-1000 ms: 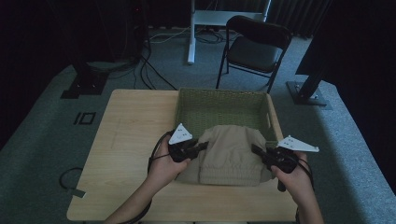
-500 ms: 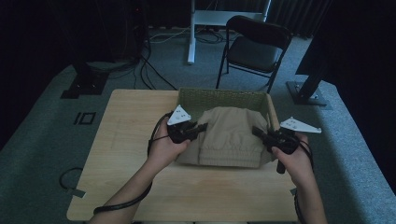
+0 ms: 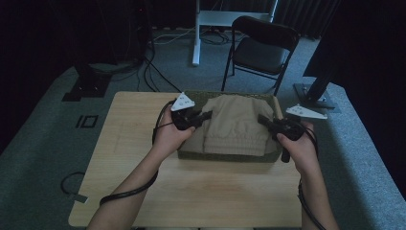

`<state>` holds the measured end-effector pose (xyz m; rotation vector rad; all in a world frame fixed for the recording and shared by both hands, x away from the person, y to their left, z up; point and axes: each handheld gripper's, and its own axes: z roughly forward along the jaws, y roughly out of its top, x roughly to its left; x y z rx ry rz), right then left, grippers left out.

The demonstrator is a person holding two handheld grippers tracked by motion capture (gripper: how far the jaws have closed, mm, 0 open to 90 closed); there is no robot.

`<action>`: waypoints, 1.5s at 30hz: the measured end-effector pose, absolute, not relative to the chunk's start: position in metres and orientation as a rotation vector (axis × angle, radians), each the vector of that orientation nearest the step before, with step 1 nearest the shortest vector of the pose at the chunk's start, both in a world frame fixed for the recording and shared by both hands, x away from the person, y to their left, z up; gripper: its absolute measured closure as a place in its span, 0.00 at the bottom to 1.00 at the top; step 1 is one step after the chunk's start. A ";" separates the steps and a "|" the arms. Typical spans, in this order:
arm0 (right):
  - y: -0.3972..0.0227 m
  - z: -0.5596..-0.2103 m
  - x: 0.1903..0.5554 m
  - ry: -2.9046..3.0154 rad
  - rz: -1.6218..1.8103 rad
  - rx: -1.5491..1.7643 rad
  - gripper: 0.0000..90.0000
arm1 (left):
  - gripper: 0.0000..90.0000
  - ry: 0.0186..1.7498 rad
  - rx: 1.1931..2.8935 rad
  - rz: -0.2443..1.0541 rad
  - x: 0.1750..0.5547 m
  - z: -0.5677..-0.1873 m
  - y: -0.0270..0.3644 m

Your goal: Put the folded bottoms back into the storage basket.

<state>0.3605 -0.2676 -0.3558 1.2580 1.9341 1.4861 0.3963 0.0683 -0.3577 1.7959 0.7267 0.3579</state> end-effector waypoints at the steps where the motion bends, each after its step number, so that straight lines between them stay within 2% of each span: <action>1: -0.267 -0.353 0.369 1.934 1.472 1.265 0.89 | 0.92 0.736 1.786 0.357 0.410 -0.353 0.068; 7: -0.271 -0.351 0.393 1.917 1.482 1.312 0.89 | 0.92 0.737 1.773 0.373 0.432 -0.358 0.064; 13: -0.272 -0.359 0.417 1.913 1.430 1.341 0.89 | 0.92 0.779 1.745 0.373 0.456 -0.378 0.059; 28: -0.271 -0.415 0.468 1.934 1.355 1.409 0.89 | 0.92 0.930 1.757 0.350 0.498 -0.427 0.049; 45: -0.264 -0.467 0.495 2.019 1.199 1.484 0.89 | 0.91 1.053 1.871 0.305 0.518 -0.478 0.042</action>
